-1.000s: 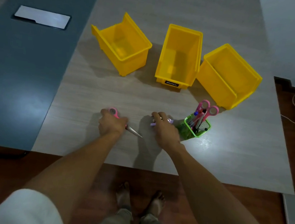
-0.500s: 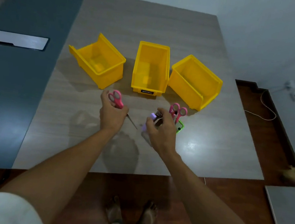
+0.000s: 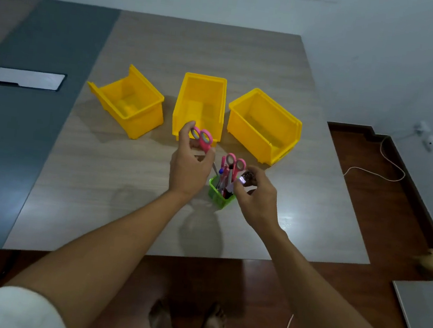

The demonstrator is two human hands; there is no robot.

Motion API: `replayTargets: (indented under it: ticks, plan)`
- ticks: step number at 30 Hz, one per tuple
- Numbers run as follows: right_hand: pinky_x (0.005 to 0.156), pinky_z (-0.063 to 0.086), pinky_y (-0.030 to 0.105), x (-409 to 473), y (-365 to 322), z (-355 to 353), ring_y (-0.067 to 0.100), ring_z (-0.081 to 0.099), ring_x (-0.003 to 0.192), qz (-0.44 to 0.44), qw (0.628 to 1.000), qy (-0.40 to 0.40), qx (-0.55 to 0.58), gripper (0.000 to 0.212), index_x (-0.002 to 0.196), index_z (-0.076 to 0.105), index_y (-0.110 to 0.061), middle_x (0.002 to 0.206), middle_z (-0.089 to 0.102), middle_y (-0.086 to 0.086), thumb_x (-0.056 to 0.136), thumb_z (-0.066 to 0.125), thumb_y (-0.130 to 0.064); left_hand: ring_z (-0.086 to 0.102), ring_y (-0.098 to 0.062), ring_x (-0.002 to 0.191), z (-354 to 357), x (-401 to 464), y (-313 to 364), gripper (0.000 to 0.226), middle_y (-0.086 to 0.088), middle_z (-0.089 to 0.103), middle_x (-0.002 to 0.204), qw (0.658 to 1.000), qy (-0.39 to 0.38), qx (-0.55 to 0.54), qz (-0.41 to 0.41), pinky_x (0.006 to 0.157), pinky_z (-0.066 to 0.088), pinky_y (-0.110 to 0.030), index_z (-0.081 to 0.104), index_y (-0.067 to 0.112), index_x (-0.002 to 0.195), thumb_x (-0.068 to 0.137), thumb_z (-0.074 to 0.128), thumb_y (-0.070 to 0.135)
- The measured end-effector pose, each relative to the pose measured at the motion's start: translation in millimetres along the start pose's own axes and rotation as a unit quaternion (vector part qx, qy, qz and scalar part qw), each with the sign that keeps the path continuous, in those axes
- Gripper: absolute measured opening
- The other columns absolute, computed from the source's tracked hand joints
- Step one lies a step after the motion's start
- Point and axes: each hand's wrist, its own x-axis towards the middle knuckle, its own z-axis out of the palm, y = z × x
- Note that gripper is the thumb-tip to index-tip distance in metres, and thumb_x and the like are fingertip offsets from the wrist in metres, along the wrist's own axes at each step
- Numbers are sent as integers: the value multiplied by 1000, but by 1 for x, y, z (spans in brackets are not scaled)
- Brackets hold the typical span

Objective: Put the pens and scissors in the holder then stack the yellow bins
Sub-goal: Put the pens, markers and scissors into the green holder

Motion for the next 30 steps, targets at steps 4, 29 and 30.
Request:
replayTargets:
  ticks: [4, 29, 30]
  plan:
    - [76, 51, 29, 6, 12, 0, 15, 61, 94, 8, 998, -45, -51, 47, 129, 59, -14, 111, 67, 1, 87, 77, -25, 74, -13, 93, 10, -10, -5, 65, 0, 76, 112, 998, -42, 55, 0, 80, 63, -44, 38, 36, 145, 91, 74, 33]
    - [110, 45, 53, 25, 65, -16, 21, 53, 130, 175, 955, -198, 137, 41, 137, 55, -22, 141, 57, 2, 104, 44, -42, 52, -21, 141, 47, -65, -57, 43, -1, 59, 150, 961, -101, 6, -256, 122, 37, -42, 57, 19, 146, 104, 49, 21]
    - [108, 47, 52, 24, 64, -15, 19, 55, 125, 182, 950, -205, 148, 30, 128, 59, -27, 131, 61, 0, 105, 42, -34, 57, -21, 136, 48, -68, -60, 41, 3, 65, 143, 957, -117, -12, -266, 119, 41, -47, 62, 26, 140, 102, 51, 20]
